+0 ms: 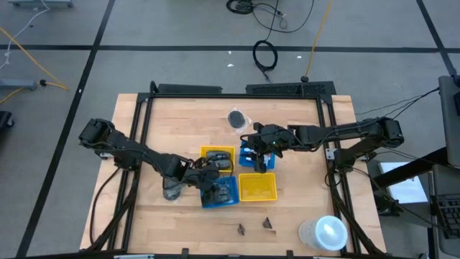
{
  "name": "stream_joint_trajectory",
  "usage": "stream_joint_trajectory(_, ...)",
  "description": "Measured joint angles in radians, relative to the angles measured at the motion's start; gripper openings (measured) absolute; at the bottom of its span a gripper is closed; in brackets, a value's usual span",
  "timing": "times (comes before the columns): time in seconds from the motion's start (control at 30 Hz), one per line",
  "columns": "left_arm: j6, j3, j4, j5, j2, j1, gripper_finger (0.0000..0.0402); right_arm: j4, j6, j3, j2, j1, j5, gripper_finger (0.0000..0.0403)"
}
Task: Pick & Place Travel size toiletries
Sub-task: Put the hairbrush into the bottom left blue bin, then put the top left hairbrush into the bottom left blue bin
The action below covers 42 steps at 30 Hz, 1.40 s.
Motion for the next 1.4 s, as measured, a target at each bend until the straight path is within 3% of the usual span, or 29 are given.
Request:
stream_joint_trajectory(0.4, -0.085, 0.0, -0.336, -0.032, -0.063, 0.057, 0.0228, -0.016, 0.0, -0.001, 0.0, 0.0, 0.0, 0.0139)
stream_joint_trajectory(0.73, -0.226, 0.0, -0.672, -0.059, -0.115, -0.034, 0.0228, -0.021, -0.008, -0.001, 0.0, 0.0, 0.0, 0.0138)
stream_joint_trajectory(1.17, -0.242, 0.0, -0.68, -0.055, -0.003, -0.091, 0.0228, -0.016, -0.009, -0.001, 0.0, 0.0, 0.0, 0.0141)
stream_joint_trajectory(1.4, -0.242, 0.0, -0.668, 0.004, 0.053, -0.091, 0.0228, -0.016, -0.009, -0.001, 0.0, 0.0, 0.0, 0.0141)
